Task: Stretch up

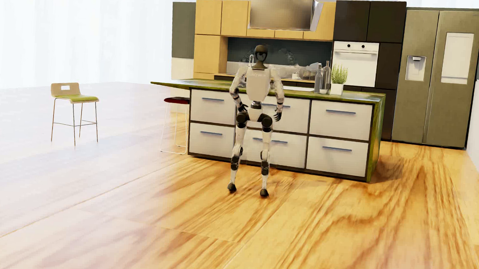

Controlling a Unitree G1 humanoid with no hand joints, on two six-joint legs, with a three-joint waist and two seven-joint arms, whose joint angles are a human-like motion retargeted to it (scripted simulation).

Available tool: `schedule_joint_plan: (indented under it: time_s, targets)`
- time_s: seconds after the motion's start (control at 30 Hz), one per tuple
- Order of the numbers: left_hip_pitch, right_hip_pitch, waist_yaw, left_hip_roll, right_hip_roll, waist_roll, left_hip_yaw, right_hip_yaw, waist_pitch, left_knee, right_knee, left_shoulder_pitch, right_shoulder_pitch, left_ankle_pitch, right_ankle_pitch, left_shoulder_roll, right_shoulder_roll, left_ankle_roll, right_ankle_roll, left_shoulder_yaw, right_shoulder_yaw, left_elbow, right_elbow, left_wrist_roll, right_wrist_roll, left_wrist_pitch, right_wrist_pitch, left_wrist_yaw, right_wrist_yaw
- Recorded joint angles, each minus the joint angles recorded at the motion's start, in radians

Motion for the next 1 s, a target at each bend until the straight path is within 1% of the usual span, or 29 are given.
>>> schedule_joint_plan:
  time_s: [0.03,0.07,0.33,0.5,0.6,0.67,0.7,0.8,0.83,0.9,1.0]
  targets:
    - [-0.005,0.011,-0.013,-0.006,-0.009,-0.005,0.0,0.0,-0.008,0.002,-0.008,-0.001,0.005,-0.014,-0.003,-0.001,0.003,0.0,0.0,-0.004,-0.019,0.005,0.004,0.0,0.0,0.0,0.0,0.0,0.0]
    - [-0.01,0.011,-0.016,-0.008,-0.01,-0.002,0.0,0.0,-0.011,0.015,-0.009,0.006,-0.005,-0.027,-0.003,-0.003,-0.005,0.0,0.0,0.005,0.063,0.01,0.003,0.0,0.0,0.0,0.0,0.0,0.0]
    - [-0.005,0.014,-0.016,-0.007,-0.01,-0.001,0.0,0.0,-0.008,0.011,-0.008,-0.017,-0.018,-0.026,-0.002,-0.01,-0.01,0.0,0.0,0.019,0.065,0.023,-0.007,0.0,0.0,0.0,0.0,0.0,0.0]
    - [-0.005,0.02,-0.024,-0.004,-0.007,-0.007,0.0,0.0,-0.007,0.018,-0.011,-0.113,-0.104,-0.032,0.004,0.007,-0.036,0.0,0.0,0.025,0.121,0.015,-0.026,0.0,0.0,0.0,0.0,0.0,0.0]
    - [-0.012,0.012,-0.029,-0.007,-0.011,-0.019,0.0,0.0,-0.011,0.017,-0.01,-0.231,-0.221,-0.027,0.01,0.053,-0.073,0.0,0.0,0.039,0.153,-0.028,-0.063,0.0,0.0,0.0,0.0,0.0,0.0]
    - [-0.012,0.009,-0.034,-0.005,-0.008,-0.023,0.0,0.0,-0.014,0.006,-0.009,-0.352,-0.361,-0.012,0.013,0.102,-0.127,0.0,0.0,0.063,0.184,-0.064,-0.111,0.0,0.0,0.0,0.0,0.0,0.0]
    - [-0.008,0.018,-0.046,-0.007,-0.009,-0.024,0.0,0.0,-0.008,0.012,-0.012,-0.428,-0.442,-0.016,0.015,0.127,-0.149,0.0,0.0,0.075,0.181,-0.071,-0.129,0.0,0.0,0.0,0.0,0.0,0.0]
    - [-0.008,0.019,-0.056,-0.007,-0.007,-0.027,0.0,0.0,-0.011,0.009,-0.012,-0.705,-0.743,-0.011,0.018,0.223,-0.242,0.0,0.0,0.111,0.184,-0.07,-0.156,0.0,0.0,0.0,0.0,0.0,0.0]
    - [-0.005,0.023,-0.06,-0.007,-0.007,-0.029,0.0,0.0,-0.01,0.011,-0.012,-0.803,-0.851,-0.01,0.018,0.269,-0.266,0.0,0.0,0.109,0.184,-0.065,-0.146,0.0,0.0,0.0,0.0,0.0,0.0]
    - [-0.006,0.025,-0.063,-0.008,-0.004,-0.03,0.0,0.0,-0.017,0.011,-0.013,-1.027,-1.077,-0.006,0.018,0.363,-0.342,0.0,0.0,0.056,0.235,-0.048,-0.125,0.0,0.0,0.0,0.0,0.0,0.0]
    - [-0.003,0.029,-0.076,-0.007,0.002,-0.026,0.0,0.0,-0.021,0.012,-0.015,-1.408,-1.424,-0.007,0.023,0.493,-0.433,0.0,0.0,-0.097,0.349,0.042,-0.052,0.0,0.0,0.0,0.0,0.0,0.0]
